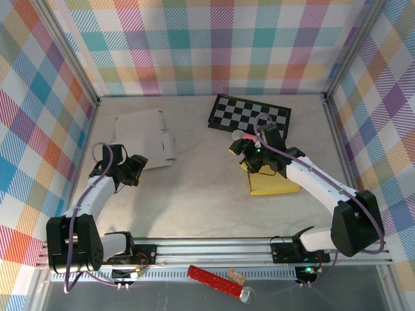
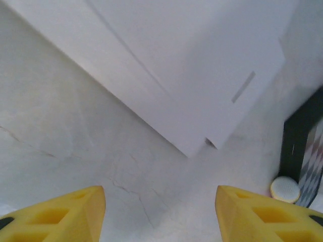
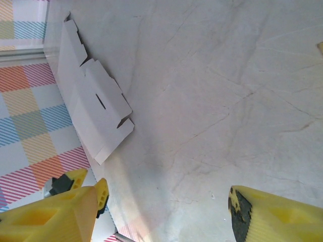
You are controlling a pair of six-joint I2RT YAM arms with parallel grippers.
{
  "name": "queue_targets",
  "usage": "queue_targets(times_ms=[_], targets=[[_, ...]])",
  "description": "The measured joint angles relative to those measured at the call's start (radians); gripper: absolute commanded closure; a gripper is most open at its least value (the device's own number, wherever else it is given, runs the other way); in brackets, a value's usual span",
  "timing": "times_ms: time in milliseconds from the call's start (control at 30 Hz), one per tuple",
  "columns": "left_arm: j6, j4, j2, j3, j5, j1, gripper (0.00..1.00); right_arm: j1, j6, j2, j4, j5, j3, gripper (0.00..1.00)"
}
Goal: Fold the paper box
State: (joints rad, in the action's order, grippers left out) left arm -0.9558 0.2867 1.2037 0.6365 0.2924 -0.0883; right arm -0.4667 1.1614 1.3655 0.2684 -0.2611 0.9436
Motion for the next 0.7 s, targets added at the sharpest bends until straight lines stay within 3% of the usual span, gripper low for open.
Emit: queue_targets(times_ms=[333,500,700], targets=[[-0.142,-0.285,-0.001,-0.195,-0.065,-0.058,0.41,0.001,0.000,0.082,-0.080,-0.092,0.053,0.29],[-0.168,-0.465,0.102,-0.210,-0.072,-0.061,0.44,0.001,-0.007,0.082,-0.101,-0.116,0.066,0.29],[-0.209,-0.682,0.212,-0.243,-0.078,-0.065,0.54,0.001,-0.015,0.082,-0.100,-0.119,0.066,0.29]])
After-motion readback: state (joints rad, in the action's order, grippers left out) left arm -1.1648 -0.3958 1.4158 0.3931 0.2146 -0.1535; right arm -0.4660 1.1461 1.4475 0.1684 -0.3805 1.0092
